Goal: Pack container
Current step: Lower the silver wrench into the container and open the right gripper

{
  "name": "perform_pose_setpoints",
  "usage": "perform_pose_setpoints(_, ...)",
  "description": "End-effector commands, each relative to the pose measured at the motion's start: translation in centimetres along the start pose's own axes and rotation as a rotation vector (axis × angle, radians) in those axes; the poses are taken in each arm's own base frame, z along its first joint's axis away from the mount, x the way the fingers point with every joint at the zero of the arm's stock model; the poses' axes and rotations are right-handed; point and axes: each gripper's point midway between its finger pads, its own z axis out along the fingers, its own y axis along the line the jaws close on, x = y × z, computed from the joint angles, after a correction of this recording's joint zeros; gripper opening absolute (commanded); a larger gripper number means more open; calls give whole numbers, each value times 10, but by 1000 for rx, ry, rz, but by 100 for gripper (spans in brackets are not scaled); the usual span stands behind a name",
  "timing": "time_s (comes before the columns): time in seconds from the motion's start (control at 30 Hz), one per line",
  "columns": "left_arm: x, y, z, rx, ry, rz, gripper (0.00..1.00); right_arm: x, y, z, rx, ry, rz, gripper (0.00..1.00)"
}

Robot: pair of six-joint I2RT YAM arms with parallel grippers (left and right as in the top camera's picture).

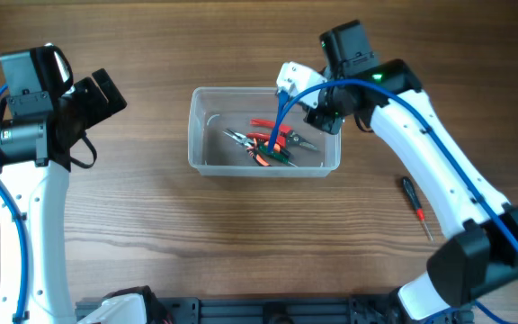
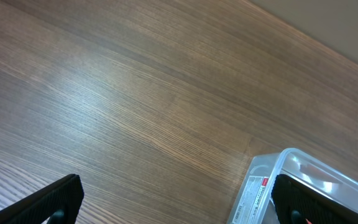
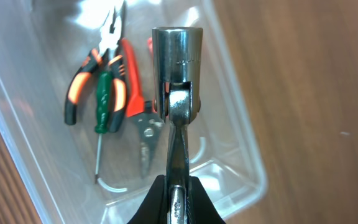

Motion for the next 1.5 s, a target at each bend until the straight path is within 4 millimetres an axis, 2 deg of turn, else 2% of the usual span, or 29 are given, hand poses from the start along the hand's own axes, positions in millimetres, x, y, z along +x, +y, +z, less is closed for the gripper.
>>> perform_pose_setpoints(0.0,-5,2,-4,-4,-21,-4,100,13,24,42,-149,33,-9,4)
perform_pose_setpoints(0.1,-5,2,-4,-4,-21,-4,100,26,34,69,-216,81,9,4)
perform_pose_setpoints(0.2,-5,2,-4,-5,-21,-4,100,34,40,86,-254,112,19,5)
perform_pose_setpoints(0.27,-5,2,-4,-5,-21,-4,100,37,43,93,-273,125,29,18)
perform_pose_setpoints(0.37,-5,2,-4,-5,-21,-4,100,36,42,94,-268,119,46,31)
perform_pose_setpoints(0.47,-5,2,-4,-5,-21,-4,100,34,40,95,-259,114,58,33)
perform_pose_setpoints(0.5,-5,2,-4,-5,-21,-4,100,33,39,95,-256,113,66,36)
perform_pose_setpoints(0.53,-5,2,-4,-5,-21,-4,100,31,36,94,-243,109,106,45)
perform_pose_setpoints(0.63,-5,2,-4,-5,-21,-4,100,14,18,79,-177,79,241,55)
perform_pose_setpoints(0.67,-5,2,-4,-4,-21,-4,100,3,6,65,-132,47,292,60)
perform_pose_setpoints(0.7,-5,2,-4,-4,-21,-4,100,-4,-5,51,-86,32,335,75)
perform_pose_setpoints(0.73,-5,2,-4,-4,-21,-4,100,-9,-21,33,-24,16,386,95)
perform_pose_setpoints(0.77,-5,2,-4,-4,-21,-4,100,-13,-33,16,28,-1,424,100)
perform_pose_setpoints(0.8,-5,2,-4,-4,-21,-4,100,-16,-50,-13,95,-32,470,100)
perform_pose_setpoints(0.83,-5,2,-4,-4,-21,-4,100,-17,-60,-34,128,-60,502,100)
perform_pose_setpoints(0.9,-5,2,-4,-4,-21,-4,100,-11,-80,-84,209,-126,607,100)
perform_pose_setpoints(0.93,-5,2,-4,-4,-21,-4,100,1,-92,-118,270,-170,675,100)
perform_pose_setpoints(0.97,-5,2,-4,-4,-21,-4,100,12,-100,-139,316,-193,745,100)
perform_pose_setpoints(1.0,-5,2,-4,-4,-21,-4,100,31,-105,-170,374,-233,870,100)
perform_pose_setpoints(1.03,-5,2,-4,-4,-21,-4,100,41,-106,-184,398,-250,929,100)
perform_pose_setpoints(1.07,-5,2,-4,-4,-21,-4,100,55,-105,-203,425,-270,1011,100)
perform_pose_setpoints(1.13,-6,2,-4,-4,-22,-4,100,92,-81,-239,462,-266,1192,100)
perform_pose_setpoints(1.27,-9,1,-5,1,-36,-5,100,137,-14,-274,508,-148,1388,100)
perform_pose_setpoints(1.37,-13,0,-5,6,-50,-5,100,146,27,-285,488,-112,1471,100)
perform_pose_setpoints(1.47,-14,-1,-5,7,-54,-6,100,124,52,-293,384,-246,1465,100)
